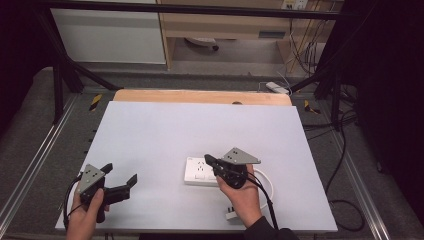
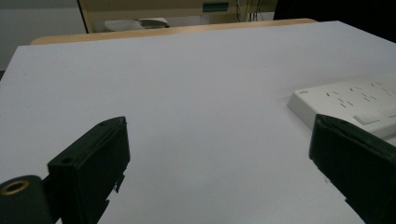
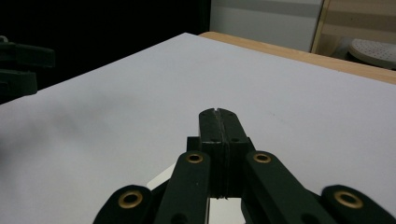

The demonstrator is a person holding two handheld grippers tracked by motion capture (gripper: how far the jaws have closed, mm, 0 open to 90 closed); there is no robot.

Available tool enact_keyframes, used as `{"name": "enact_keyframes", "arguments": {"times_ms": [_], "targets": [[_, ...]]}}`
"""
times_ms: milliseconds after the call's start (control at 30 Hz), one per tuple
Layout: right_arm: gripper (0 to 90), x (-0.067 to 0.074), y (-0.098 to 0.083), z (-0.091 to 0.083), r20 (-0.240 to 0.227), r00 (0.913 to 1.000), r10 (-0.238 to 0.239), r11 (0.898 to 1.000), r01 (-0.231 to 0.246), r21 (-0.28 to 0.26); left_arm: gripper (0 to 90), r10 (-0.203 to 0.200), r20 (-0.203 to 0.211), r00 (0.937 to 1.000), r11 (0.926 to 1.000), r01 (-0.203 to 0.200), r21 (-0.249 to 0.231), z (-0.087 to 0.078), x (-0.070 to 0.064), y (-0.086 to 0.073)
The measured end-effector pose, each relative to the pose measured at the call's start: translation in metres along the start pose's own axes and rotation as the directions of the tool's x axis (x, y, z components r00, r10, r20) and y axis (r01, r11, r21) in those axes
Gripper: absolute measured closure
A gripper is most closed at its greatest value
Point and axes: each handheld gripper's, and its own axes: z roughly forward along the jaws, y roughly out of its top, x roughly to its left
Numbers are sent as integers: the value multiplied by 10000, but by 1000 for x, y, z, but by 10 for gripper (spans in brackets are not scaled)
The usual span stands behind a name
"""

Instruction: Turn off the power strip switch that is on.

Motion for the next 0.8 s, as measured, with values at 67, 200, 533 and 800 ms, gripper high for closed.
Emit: {"name": "enact_keyframes", "arguments": {"times_ms": [67, 200, 533, 800], "targets": [[900, 1, -1, 1, -16, 10000, -43, 9999, 43, 109, 54, 2, 5, 10000, 10000, -2, 0, 0, 0, 0], [900, 2, -3, 4, -94, 9999, -52, 9997, 54, 241, 55, 10, 16, 10000, 10000, -10, 7, 0, 0, 0], [899, 7, -8, 10, -159, 9998, -120, 9981, 129, 598, 55, -43, 4, 10000, 10000, 43, -11, -1, 1, 0], [898, 12, -12, 16, -357, 9992, -160, 9967, 187, 791, 55, -9, 30, 10000, 10000, 9, 1, -1, 0, 0]]}}
